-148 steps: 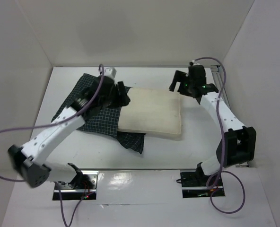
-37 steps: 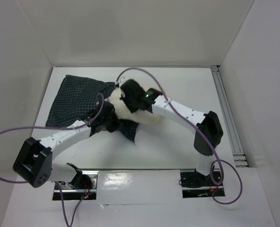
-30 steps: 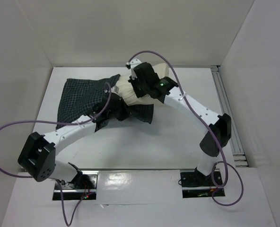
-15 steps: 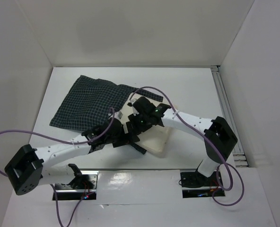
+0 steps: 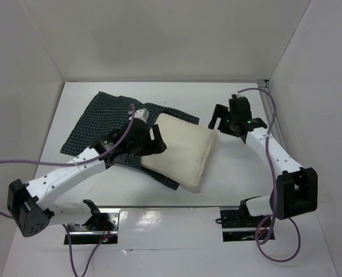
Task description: Put the pillow into the pillowcase
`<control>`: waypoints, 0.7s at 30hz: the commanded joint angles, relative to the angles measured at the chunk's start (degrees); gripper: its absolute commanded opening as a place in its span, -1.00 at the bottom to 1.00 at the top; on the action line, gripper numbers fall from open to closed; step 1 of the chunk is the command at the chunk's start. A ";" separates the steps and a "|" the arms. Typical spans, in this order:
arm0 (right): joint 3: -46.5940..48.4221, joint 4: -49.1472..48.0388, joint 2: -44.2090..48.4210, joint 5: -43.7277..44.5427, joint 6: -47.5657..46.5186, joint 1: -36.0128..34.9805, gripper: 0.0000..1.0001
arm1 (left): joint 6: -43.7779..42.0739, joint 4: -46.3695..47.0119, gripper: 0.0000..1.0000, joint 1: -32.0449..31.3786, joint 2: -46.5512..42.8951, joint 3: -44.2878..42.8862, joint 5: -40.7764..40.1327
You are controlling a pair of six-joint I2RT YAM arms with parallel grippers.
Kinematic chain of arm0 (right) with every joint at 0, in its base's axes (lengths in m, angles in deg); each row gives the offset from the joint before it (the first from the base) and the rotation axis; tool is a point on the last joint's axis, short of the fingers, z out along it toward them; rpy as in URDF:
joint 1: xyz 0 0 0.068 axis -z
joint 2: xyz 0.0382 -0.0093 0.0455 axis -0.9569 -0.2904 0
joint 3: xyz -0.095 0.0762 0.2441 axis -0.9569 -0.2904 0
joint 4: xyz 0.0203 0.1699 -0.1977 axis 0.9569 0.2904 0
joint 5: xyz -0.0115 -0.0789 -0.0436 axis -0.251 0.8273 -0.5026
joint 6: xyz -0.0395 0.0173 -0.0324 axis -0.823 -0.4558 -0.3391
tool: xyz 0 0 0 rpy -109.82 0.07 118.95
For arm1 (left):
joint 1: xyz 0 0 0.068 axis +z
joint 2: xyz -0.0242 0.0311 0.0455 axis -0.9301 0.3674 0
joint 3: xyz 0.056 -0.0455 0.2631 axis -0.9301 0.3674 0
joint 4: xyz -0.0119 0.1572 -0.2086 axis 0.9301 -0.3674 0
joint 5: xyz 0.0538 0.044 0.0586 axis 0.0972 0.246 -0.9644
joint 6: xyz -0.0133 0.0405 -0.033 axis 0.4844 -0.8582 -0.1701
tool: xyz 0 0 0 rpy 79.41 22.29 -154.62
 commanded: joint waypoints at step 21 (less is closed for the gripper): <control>-15.72 -9.39 6.41 -12.17 0.66 -32.00 0.17 | -7.08 -30.28 0.74 10.97 40.06 -41.29 -9.55</control>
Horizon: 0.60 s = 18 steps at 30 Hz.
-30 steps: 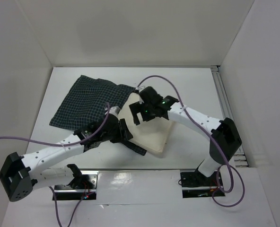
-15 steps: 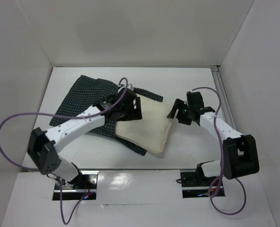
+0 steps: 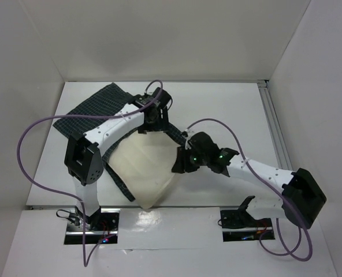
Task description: Put the pillow into the pillowcase
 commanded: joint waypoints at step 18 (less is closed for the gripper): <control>34.73 7.73 -29.17 8.30 -16.49 14.83 1.00 | -0.19 -3.22 0.96 3.51 2.51 0.35 0.79</control>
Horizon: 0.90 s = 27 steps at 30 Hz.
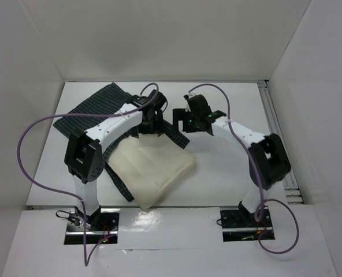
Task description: Put the pillow into the pillowcase
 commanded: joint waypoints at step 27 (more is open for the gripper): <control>5.51 -21.79 -18.37 -25.79 -5.04 6.22 -1.00 | -1.71 10.30 -1.00 4.78 5.93 -0.01 11.34</control>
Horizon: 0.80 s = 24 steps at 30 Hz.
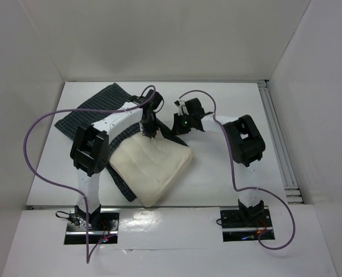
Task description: Put the pillow into the pillowcase
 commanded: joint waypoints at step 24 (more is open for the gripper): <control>-39.60 16.45 58.38 -6.60 10.33 -9.50 -1.00 | 14.42 -0.64 -1.00 -3.63 10.46 -18.31 -8.88</control>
